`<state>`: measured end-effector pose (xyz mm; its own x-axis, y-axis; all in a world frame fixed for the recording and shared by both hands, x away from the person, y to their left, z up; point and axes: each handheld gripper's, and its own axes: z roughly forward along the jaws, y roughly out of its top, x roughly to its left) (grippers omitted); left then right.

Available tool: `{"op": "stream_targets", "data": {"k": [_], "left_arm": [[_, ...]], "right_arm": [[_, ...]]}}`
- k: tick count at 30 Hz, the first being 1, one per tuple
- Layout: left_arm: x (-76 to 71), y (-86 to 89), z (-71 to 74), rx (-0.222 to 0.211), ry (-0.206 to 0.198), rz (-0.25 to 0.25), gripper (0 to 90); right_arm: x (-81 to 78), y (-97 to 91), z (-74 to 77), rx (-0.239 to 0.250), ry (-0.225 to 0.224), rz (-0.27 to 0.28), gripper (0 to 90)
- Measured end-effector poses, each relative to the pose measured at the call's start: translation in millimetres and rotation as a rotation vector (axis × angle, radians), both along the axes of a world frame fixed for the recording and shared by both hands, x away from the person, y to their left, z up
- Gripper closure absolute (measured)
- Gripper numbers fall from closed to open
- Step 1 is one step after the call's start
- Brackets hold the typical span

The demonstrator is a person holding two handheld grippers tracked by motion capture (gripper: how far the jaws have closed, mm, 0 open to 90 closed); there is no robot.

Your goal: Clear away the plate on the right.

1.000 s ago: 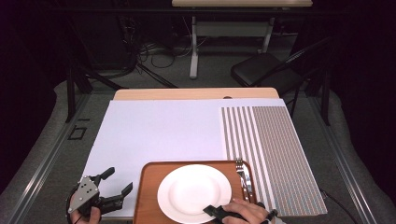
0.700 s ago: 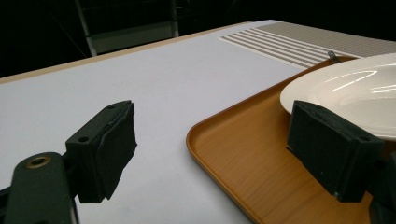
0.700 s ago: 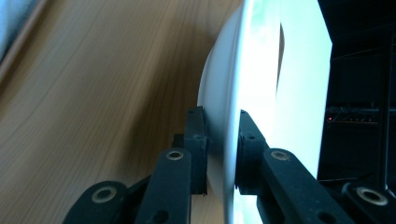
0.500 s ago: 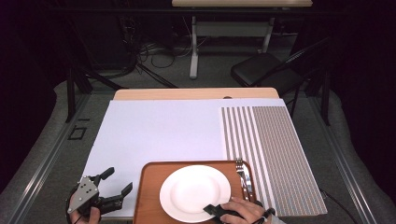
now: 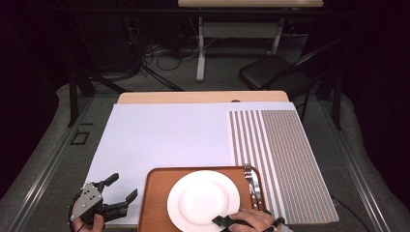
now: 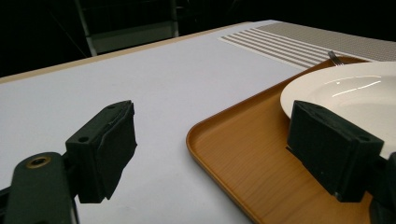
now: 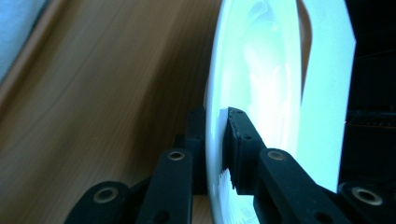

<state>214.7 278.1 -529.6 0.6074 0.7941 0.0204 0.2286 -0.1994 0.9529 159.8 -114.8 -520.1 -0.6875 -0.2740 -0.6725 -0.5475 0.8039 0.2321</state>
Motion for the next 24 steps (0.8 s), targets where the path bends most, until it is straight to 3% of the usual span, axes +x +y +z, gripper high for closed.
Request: {"op": "stream_targets", "data": {"k": [2, 5, 6, 9, 13, 24], "left_arm": [[0.2, 0.0, 0.0, 0.000, -0.001, 0.001, 15.7], [0.5, -0.1, -0.2, -0.001, 0.000, 0.000, 15.7], [0.4, -0.1, -0.2, -0.001, 0.000, 0.000, 15.7], [0.2, -0.3, 0.1, 0.000, -0.002, 0.001, 15.7], [0.1, -0.3, 0.0, -0.005, -0.005, 0.005, 15.7], [1.3, -1.2, 0.0, -0.003, 0.001, 0.000, 15.7]], "right_arm": [[-1.4, 0.2, -0.6, -0.019, 0.007, -0.014, 78.9], [-1.0, 1.0, -5.9, -0.002, 0.045, -0.011, 76.7], [-1.4, 1.0, -5.8, -0.026, 0.050, -0.019, 75.9], [-1.2, 0.9, -7.1, -0.035, 0.079, -0.025, 74.2], [1.5, 0.0, -8.1, -0.019, 0.131, -0.027, 71.9], [4.6, -3.6, -11.1, -0.043, 0.157, -0.016, 69.8]]}}
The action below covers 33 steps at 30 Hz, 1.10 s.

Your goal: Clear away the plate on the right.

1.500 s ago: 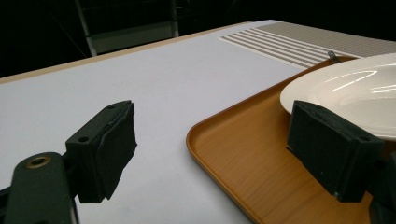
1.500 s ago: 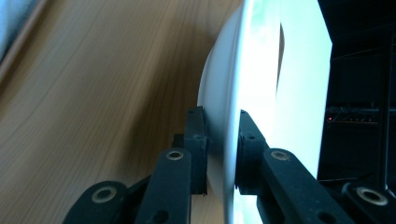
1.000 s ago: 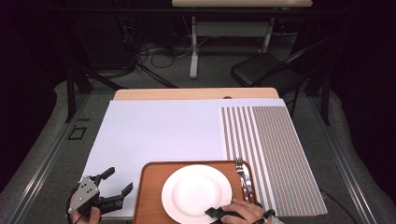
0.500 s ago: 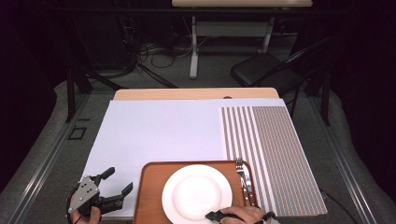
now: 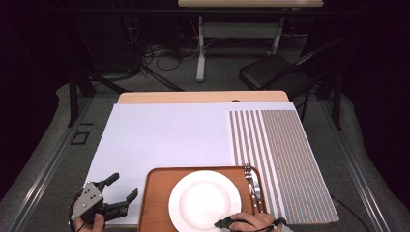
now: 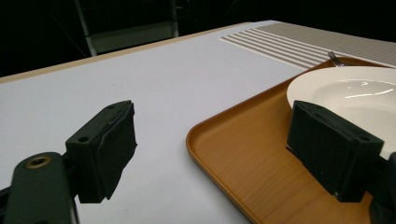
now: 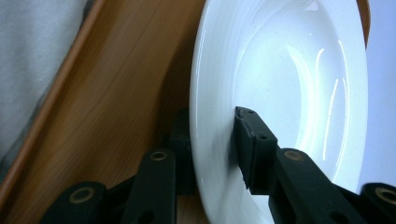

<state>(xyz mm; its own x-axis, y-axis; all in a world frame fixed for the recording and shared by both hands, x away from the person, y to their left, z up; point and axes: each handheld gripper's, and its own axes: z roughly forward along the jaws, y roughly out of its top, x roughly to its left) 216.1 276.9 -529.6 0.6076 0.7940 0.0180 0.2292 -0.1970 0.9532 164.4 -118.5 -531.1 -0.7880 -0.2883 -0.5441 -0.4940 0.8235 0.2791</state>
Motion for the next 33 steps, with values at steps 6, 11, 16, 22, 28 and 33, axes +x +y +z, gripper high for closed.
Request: {"op": "stream_targets", "data": {"k": [6, 11, 16, 22, 28, 33], "left_arm": [[0.1, 0.4, -0.3, -0.003, 0.001, 0.000, 15.8], [0.5, -0.3, -0.3, 0.003, 0.001, -0.005, 15.7], [-0.1, -0.1, 0.0, 0.000, -0.001, -0.003, 15.7], [-0.7, 0.9, 0.5, 0.001, -0.006, -0.001, 15.7], [-0.6, 0.3, 0.5, 0.004, -0.005, -0.004, 15.7], [-0.6, 0.6, 0.5, 0.003, -0.005, -0.003, 15.8]], "right_arm": [[0.5, -0.6, 2.2, -0.021, 0.001, -0.002, 69.8], [-1.8, 0.2, -2.1, -0.025, -0.012, 0.008, 69.2], [-0.5, -1.5, -4.9, -0.020, 0.000, 0.011, 67.5], [0.9, -1.4, -7.1, -0.032, 0.019, 0.007, 65.3], [2.2, -2.4, -6.7, -0.025, 0.033, -0.001, 64.6], [1.6, -3.6, -6.3, -0.011, 0.059, -0.005, 61.5]]}}
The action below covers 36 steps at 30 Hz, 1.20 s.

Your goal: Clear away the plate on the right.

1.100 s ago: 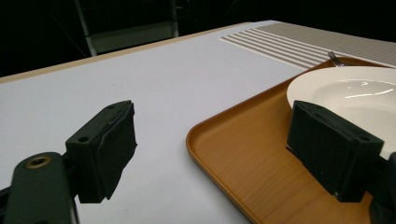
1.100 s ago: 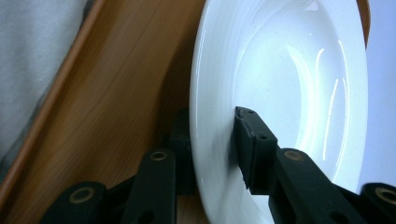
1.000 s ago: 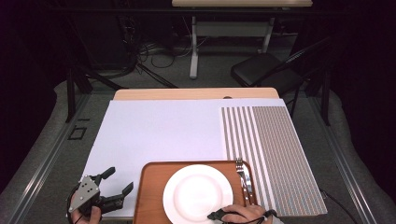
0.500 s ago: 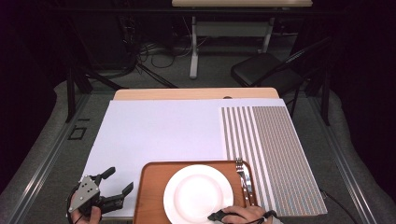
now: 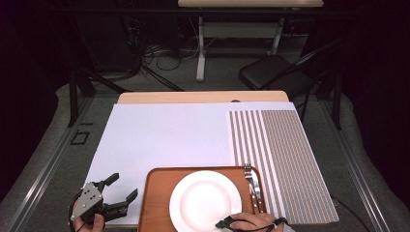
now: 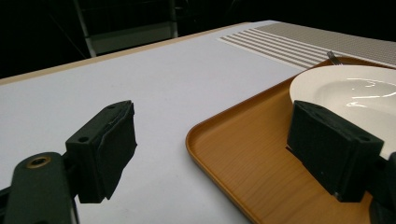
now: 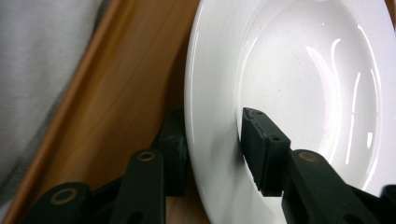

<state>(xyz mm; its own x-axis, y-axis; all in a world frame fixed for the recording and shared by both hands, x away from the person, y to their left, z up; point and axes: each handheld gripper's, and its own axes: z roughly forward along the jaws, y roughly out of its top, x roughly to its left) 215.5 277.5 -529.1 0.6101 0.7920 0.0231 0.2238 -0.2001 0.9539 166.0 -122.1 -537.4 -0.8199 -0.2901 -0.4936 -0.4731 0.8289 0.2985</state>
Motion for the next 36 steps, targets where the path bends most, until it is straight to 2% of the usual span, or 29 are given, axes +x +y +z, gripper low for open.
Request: {"op": "stream_targets", "data": {"k": [1, 4, 9, 11, 12, 15, 18, 19, 22, 24, 27, 28, 30, 31, 32, 33, 34, 36], "left_arm": [[0.0, -0.2, 0.0, 0.000, 0.000, -0.001, 15.7], [0.0, -0.9, 0.0, -0.001, 0.002, -0.005, 15.7], [0.4, -0.9, -0.2, 0.000, 0.002, -0.006, 15.7], [0.8, -0.7, -0.4, 0.002, 0.004, -0.005, 15.7], [0.9, -0.9, -0.5, 0.000, 0.005, -0.006, 15.7], [1.0, -1.2, -0.3, 0.003, 0.003, -0.009, 15.7], [1.2, -1.1, -0.5, 0.003, 0.005, -0.009, 15.7], [1.4, -1.3, -0.6, 0.000, 0.003, -0.006, 15.8], [1.3, -1.6, -0.7, 0.000, 0.005, -0.006, 15.7], [1.2, -1.9, -0.7, -0.001, 0.006, -0.005, 15.7], [1.4, -1.9, -0.7, 0.001, 0.006, -0.005, 15.7], [1.5, -1.8, -0.7, 0.001, 0.005, -0.005, 15.7], [1.6, -1.6, -0.9, -0.002, 0.005, -0.005, 15.7], [1.5, -1.6, -1.0, -0.002, 0.005, -0.005, 15.7], [1.6, -1.7, -1.0, -0.002, 0.005, -0.005, 15.7], [1.6, -1.7, -1.0, -0.002, 0.005, -0.005, 15.7], [1.6, -1.8, -0.9, -0.002, 0.005, -0.004, 15.7], [1.6, -1.9, -1.0, -0.002, 0.006, -0.005, 15.7]], "right_arm": [[0.3, -0.5, -0.9, 0.019, 0.014, 0.006, 60.7], [0.5, -2.3, 0.7, 0.008, 0.015, 0.004, 57.6], [1.4, -4.2, 0.0, 0.029, 0.033, 0.003, 56.9], [1.5, -4.8, 0.9, 0.023, 0.040, -0.014, 56.1], [3.0, -4.1, 0.5, 0.034, 0.036, 0.000, 55.1], [1.4, -6.8, 3.5, 0.019, 0.027, -0.024, 55.1], [2.3, -10.7, 6.5, 0.047, 0.038, -0.029, 53.8], [2.0, -12.9, 9.3, 0.034, 0.027, -0.038, 53.1], [2.8, -18.4, 13.2, 0.047, 0.014, -0.048, 49.6], [2.7, -22.3, 15.4, 0.062, 0.023, -0.063, 48.7], [4.7, -27.6, 18.6, 0.089, 0.040, -0.028, 48.4], [3.3, -30.2, 19.0, 0.096, 0.053, -0.062, 47.9], [3.4, -32.6, 20.3, 0.119, 0.080, -0.081, 47.9], [4.1, -33.2, 23.3, 0.108, 0.071, -0.071, 47.4], [2.2, -35.2, 24.5, 0.113, 0.075, -0.099, 46.3], [3.0, -35.9, 24.7, 0.137, 0.071, -0.093, 45.8], [2.9, -37.3, 27.7, 0.120, 0.062, -0.114, 45.8], [4.3, -39.8, 30.4, 0.130, 0.056, -0.119, 44.4]]}}
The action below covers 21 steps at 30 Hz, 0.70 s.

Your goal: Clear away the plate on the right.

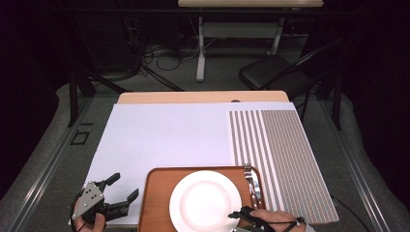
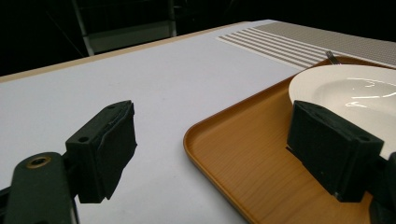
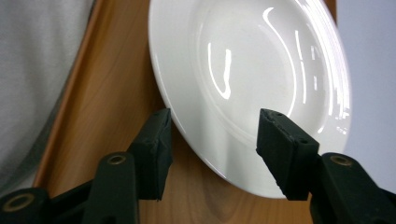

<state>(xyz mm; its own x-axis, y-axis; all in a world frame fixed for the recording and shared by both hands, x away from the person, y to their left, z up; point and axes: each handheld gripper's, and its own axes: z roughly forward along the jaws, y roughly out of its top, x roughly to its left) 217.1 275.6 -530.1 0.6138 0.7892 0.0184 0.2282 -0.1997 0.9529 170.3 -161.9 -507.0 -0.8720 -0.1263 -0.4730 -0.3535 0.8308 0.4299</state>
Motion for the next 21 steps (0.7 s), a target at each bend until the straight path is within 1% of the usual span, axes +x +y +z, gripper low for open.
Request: {"op": "stream_targets", "data": {"k": [1, 2, 3, 4, 5, 6, 7, 8, 9, 10, 12, 13, 14, 15, 16, 17, 18, 19, 20, 21], "left_arm": [[0.0, -0.1, -0.1, -0.001, 0.000, 0.001, 15.7], [0.1, 0.0, -0.2, -0.001, 0.000, 0.001, 15.7], [0.2, 0.1, -0.1, 0.000, 0.001, 0.001, 15.7], [0.3, -0.1, -0.3, -0.002, -0.001, 0.003, 15.7], [0.3, -0.2, -0.3, -0.002, -0.001, 0.003, 15.7], [0.3, -0.3, -0.3, -0.002, -0.002, 0.003, 15.7], [0.2, -0.3, -0.3, -0.002, -0.002, 0.003, 15.7], [0.1, -0.1, -0.1, -0.001, 0.000, 0.002, 15.7], [0.0, -0.1, -0.1, 0.000, 0.000, 0.002, 15.7], [0.0, -0.1, -0.1, 0.000, 0.000, 0.002, 15.7], [0.1, 0.0, -0.1, 0.000, 0.000, 0.002, 15.7], [0.1, 0.0, -0.1, 0.000, 0.000, 0.002, 15.7], [0.2, -0.1, -0.3, -0.002, -0.003, 0.003, 15.7], [0.2, -0.1, -0.2, -0.001, -0.002, 0.003, 15.7], [0.3, -0.2, -0.3, -0.002, -0.003, 0.003, 15.8], [0.3, -0.1, -0.2, -0.001, -0.002, 0.003, 15.7], [0.2, 0.0, -0.1, 0.000, 0.000, 0.001, 15.7], [0.2, -0.1, -0.1, -0.001, -0.003, 0.002, 15.7], [0.1, 0.1, 0.0, 0.001, -0.001, 0.001, 15.7], [0.1, 0.2, 0.1, 0.001, -0.001, 0.001, 15.7]], "right_arm": [[-0.4, -1.9, 1.6, -0.001, -0.001, -0.016, 42.6], [0.6, -2.7, 2.0, 0.023, 0.004, -0.015, 40.4], [1.7, -3.8, 5.5, 0.021, -0.001, -0.020, 37.4], [2.2, -4.6, 6.1, 0.037, 0.003, -0.029, 35.0], [2.4, -6.3, 7.4, 0.052, 0.024, -0.059, 33.6], [3.4, -7.5, 9.2, 0.043, 0.028, -0.071, 32.1], [5.3, -7.9, 9.6, 0.055, 0.017, -0.065, 29.5], [5.3, -8.9, 10.2, 0.051, 0.018, -0.079, 27.9], [7.3, -9.6, 10.7, 0.056, 0.008, -0.077, 25.9], [7.5, -11.1, 11.6, 0.050, 0.016, -0.099, 24.0], [10.6, -12.2, 12.2, 0.062, 0.006, -0.098, 21.2], [11.0, -13.2, 12.7, 0.069, 0.007, -0.117, 19.2], [12.7, -14.0, 13.9, 0.075, 0.000, -0.125, 16.1], [14.2, -14.5, 13.8, 0.086, -0.012, -0.119, 14.1], [13.9, -16.1, 14.5, 0.088, -0.008, -0.148, 14.3], [16.1, -17.6, 15.2, 0.105, -0.006, -0.173, 14.1], [19.8, -18.1, 16.2, 0.110, -0.011, -0.165, 13.6], [22.0, -19.5, 16.6, 0.122, 0.000, -0.185, 12.3], [25.0, -21.1, 16.3, 0.149, 0.013, -0.211, 9.4], [27.7, -22.4, 16.4, 0.164, 0.023, -0.236, 6.3]]}}
